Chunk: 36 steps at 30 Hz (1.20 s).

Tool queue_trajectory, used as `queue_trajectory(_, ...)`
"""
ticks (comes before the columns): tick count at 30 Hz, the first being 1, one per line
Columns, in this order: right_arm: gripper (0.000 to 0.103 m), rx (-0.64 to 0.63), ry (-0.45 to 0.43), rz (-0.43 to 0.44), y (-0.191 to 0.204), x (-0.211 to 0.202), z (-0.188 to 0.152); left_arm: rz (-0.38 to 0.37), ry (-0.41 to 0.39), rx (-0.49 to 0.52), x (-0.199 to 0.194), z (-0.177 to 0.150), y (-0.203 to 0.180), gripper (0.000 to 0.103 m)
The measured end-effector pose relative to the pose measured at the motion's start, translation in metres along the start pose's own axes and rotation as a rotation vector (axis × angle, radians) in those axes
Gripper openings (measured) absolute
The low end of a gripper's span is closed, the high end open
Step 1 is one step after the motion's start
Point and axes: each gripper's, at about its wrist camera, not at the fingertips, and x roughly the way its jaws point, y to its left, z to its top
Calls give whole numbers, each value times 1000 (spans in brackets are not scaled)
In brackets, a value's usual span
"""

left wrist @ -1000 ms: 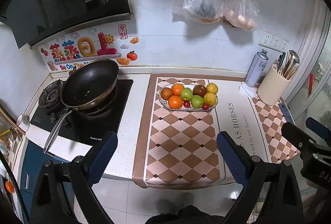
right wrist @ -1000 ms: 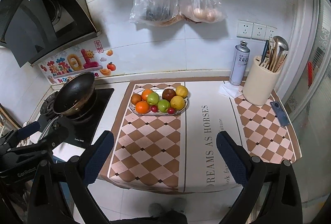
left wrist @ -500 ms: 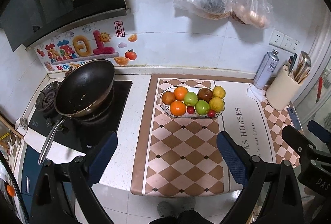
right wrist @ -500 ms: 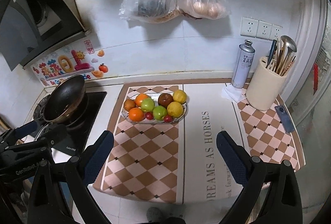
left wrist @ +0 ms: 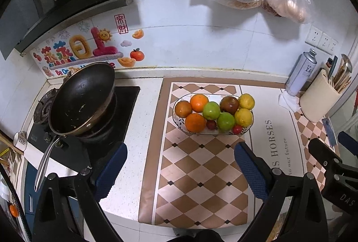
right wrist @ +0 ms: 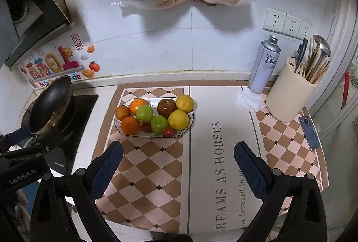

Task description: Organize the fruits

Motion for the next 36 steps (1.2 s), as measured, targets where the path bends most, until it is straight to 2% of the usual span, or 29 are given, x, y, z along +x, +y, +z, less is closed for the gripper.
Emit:
queue_trajectory(15, 101, -9, 27, -2, 1, 23, 5, 3, 32, -27, 24, 6, 5, 98)
queue_trajectory(19, 101, -7, 25, -1, 1, 24, 6, -6, 27, -28, 25, 8, 5, 102)
queue_trajectory(36, 102, -8, 8, -15, -6, 18, 7, 12, -2, -12, 16, 5, 2, 102)
